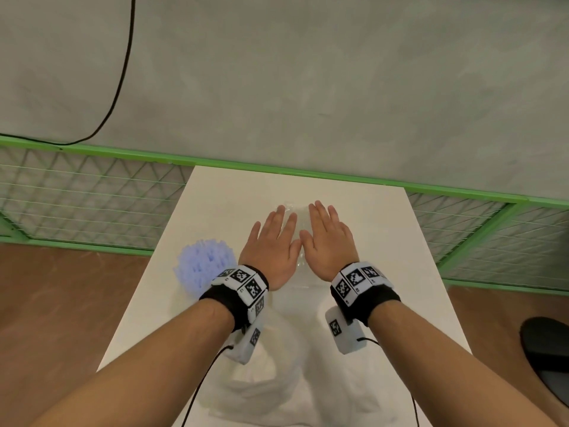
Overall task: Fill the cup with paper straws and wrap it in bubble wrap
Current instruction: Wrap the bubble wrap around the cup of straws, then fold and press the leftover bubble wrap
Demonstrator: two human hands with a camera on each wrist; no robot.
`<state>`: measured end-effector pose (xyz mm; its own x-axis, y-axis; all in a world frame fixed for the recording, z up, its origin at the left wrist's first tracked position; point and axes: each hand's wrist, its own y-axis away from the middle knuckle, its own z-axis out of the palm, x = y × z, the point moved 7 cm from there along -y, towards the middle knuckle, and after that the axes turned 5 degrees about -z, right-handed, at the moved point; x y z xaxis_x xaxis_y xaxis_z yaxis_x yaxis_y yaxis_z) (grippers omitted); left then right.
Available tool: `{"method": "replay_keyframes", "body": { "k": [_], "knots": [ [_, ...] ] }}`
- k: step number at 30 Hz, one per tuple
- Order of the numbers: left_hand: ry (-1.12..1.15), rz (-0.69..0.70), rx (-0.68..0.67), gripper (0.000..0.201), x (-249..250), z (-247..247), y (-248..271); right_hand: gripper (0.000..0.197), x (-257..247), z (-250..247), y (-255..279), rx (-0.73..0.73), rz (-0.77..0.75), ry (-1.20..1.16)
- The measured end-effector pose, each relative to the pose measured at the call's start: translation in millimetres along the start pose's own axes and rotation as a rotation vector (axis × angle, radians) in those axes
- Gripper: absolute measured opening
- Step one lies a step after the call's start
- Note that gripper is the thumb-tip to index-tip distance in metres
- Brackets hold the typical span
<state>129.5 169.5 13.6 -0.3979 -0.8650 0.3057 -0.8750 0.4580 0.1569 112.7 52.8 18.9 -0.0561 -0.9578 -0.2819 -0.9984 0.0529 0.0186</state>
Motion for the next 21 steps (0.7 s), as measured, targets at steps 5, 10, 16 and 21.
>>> {"method": "replay_keyframes", "body": {
  "k": [5, 10, 16, 21],
  "knots": [
    [-0.077, -0.022, -0.038, 0.058, -1, -5, -11, 0.057, 2, -1, -9, -0.078, 0.042, 0.031],
    [0.096, -0.015, 0.011, 0.065, -2, -25, 10, 0.052, 6, -41, 9, 0.179, -0.009, -0.266],
    [0.284, -0.009, 0.309, 0.023, -28, -42, 122, 0.032, 12, -77, 113, 0.573, -0.171, -0.596],
    [0.171, -0.293, 0.189, 0.017, -82, 26, 192, 0.025, 7, 1, 154, 0.142, -0.084, -0.639]
  ]
}}
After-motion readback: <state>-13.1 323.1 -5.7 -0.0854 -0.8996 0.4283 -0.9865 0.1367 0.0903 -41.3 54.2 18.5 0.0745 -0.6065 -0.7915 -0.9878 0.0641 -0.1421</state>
